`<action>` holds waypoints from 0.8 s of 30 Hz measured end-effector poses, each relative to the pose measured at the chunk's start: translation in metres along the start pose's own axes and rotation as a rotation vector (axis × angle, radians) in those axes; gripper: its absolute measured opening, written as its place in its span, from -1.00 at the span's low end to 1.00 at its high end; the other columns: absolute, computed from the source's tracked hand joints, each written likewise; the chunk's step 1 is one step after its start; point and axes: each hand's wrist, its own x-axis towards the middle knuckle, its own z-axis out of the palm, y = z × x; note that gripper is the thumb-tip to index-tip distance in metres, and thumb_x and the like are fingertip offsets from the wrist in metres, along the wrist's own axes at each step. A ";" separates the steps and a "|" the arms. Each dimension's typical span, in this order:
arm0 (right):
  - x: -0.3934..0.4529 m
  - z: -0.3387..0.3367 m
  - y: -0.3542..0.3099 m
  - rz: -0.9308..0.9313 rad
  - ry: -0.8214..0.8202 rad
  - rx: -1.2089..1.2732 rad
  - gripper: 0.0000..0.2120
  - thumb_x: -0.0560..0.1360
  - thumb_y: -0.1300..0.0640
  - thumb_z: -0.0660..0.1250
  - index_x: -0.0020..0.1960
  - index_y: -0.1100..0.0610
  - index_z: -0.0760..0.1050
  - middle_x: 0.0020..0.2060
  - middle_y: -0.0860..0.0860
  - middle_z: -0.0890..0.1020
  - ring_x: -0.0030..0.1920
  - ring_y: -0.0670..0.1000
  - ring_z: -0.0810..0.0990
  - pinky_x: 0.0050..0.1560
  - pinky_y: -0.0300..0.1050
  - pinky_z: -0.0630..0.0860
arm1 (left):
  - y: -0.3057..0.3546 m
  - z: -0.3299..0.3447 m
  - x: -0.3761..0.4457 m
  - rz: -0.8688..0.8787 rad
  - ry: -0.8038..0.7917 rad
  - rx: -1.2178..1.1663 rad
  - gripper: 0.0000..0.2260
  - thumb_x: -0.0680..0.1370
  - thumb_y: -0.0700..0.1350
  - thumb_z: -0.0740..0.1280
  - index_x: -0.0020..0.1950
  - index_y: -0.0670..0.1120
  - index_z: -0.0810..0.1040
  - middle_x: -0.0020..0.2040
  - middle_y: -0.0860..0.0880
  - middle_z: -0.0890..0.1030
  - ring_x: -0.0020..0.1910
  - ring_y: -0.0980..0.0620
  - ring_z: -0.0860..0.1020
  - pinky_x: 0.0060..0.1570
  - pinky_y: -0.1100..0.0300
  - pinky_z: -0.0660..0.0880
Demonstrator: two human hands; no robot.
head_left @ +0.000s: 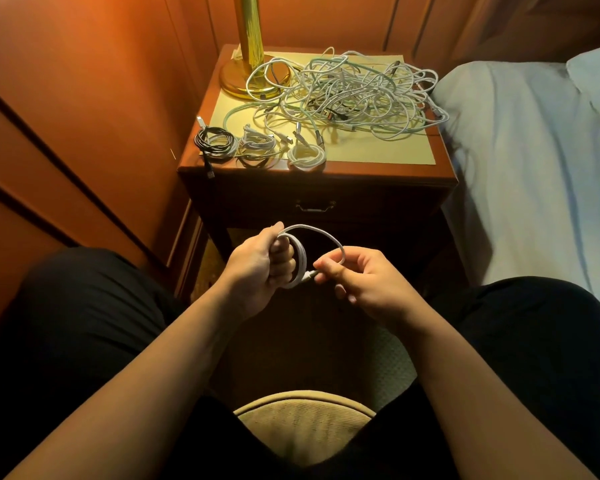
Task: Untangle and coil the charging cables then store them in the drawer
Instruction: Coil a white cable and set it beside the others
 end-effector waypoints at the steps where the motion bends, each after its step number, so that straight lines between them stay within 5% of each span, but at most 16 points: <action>1: -0.001 0.001 -0.001 0.006 -0.008 0.046 -0.88 0.67 0.13 0.33 0.08 0.09 0.65 -0.13 0.01 0.75 -0.28 -0.15 0.58 -0.33 -0.32 0.43 | 0.000 0.002 -0.001 -0.010 0.000 -0.002 -0.55 0.73 0.00 0.11 -0.37 -0.01 0.25 -0.44 0.06 0.19 -0.49 0.13 0.14 -0.53 0.28 0.12; 11: 0.003 -0.001 0.001 0.136 -0.085 0.303 -0.76 0.68 0.14 0.27 0.03 0.05 0.73 -0.15 -0.06 0.71 -0.25 -0.12 0.48 -0.21 -0.16 0.32 | 0.001 0.004 -0.002 -0.086 -0.001 -0.094 -0.47 0.72 0.02 0.15 -0.47 0.01 0.29 -0.46 0.07 0.18 -0.52 0.15 0.15 -0.55 0.30 0.11; 16: 0.005 0.009 0.010 0.180 -0.196 0.237 -0.75 0.70 0.10 0.27 0.01 0.00 0.72 -0.14 -0.06 0.68 -0.27 -0.15 0.47 -0.23 -0.19 0.35 | -0.001 0.010 -0.006 -0.149 -0.041 -0.174 -0.52 0.72 0.03 0.14 -0.41 -0.01 0.24 -0.48 0.07 0.16 -0.57 0.15 0.16 -0.56 0.29 0.37; 20: 0.008 0.012 0.007 0.217 -0.141 0.215 -0.81 0.62 0.02 0.31 -0.01 0.02 0.69 -0.21 -0.05 0.64 -0.30 -0.11 0.45 -0.27 -0.19 0.36 | -0.002 0.007 -0.006 -0.098 0.012 -0.101 -0.55 0.73 0.03 0.15 -0.36 -0.04 0.24 -0.46 0.06 0.21 -0.52 0.14 0.18 -0.58 0.31 0.32; 24: 0.007 0.012 0.012 0.222 -0.273 0.334 -0.70 0.48 0.05 0.27 0.09 0.10 0.69 -0.21 -0.06 0.58 -0.28 -0.13 0.44 -0.25 -0.20 0.38 | -0.004 0.002 -0.003 -0.046 -0.081 0.109 -0.52 0.72 0.09 0.13 -0.37 -0.03 0.25 -0.44 0.01 0.21 -0.47 0.06 0.24 -0.30 0.16 0.43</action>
